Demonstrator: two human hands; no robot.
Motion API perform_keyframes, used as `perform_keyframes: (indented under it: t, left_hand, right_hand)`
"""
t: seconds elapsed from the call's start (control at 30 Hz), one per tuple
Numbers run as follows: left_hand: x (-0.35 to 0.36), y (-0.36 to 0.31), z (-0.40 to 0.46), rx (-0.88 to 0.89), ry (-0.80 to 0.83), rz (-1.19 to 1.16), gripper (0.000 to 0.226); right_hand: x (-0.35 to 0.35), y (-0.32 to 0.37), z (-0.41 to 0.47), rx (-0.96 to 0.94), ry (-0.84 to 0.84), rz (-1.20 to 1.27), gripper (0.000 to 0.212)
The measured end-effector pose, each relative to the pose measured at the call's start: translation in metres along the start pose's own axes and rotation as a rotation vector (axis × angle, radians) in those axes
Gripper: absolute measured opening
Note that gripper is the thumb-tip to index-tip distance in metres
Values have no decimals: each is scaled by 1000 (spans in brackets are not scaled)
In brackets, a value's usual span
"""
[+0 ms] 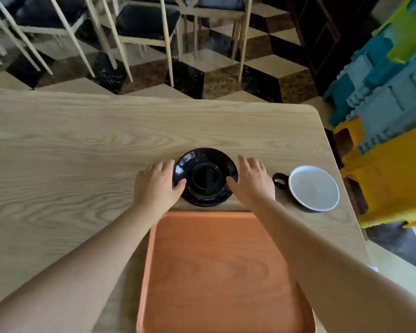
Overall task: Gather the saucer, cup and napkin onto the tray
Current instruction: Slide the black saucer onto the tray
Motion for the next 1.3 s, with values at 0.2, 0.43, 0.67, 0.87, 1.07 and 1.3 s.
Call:
perform_keyframes:
  t: [0.2,0.43,0.67,0.87,1.07,1.3]
  left_hand:
    - [10,-2,2,-151,117,-144,30]
    - [6,1,3,-414,319,-562,18]
    - [-41,24,-50,-493,490,-997,51]
    - [-39,46,-117,-541,536,-996,38]
    - [-10,64,-141,-594,519,-723,31]
    - [-14,61,-139,-545,441,-567,24]
  right_hand:
    - [14,-5,10,49,56,132,34]
    - [9,6,11,125,-53,409,33]
    - [-6,20,-44,97,-172,617,36]
    - [16,28,-109,116,-144,790,40]
    - [35,30,-131,149,-80,849,37]
    - [44,34,-128,157,-60,876,40]
Point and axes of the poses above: each hand's wrist, its own z-axis towards the middle knuckle, its own x-axis out of the palm, y = z × x, the point moved 1 cm from there along z, towards the middle knuckle, and after that the axes turned 14 degrees about -x, right-handed, at the moved point
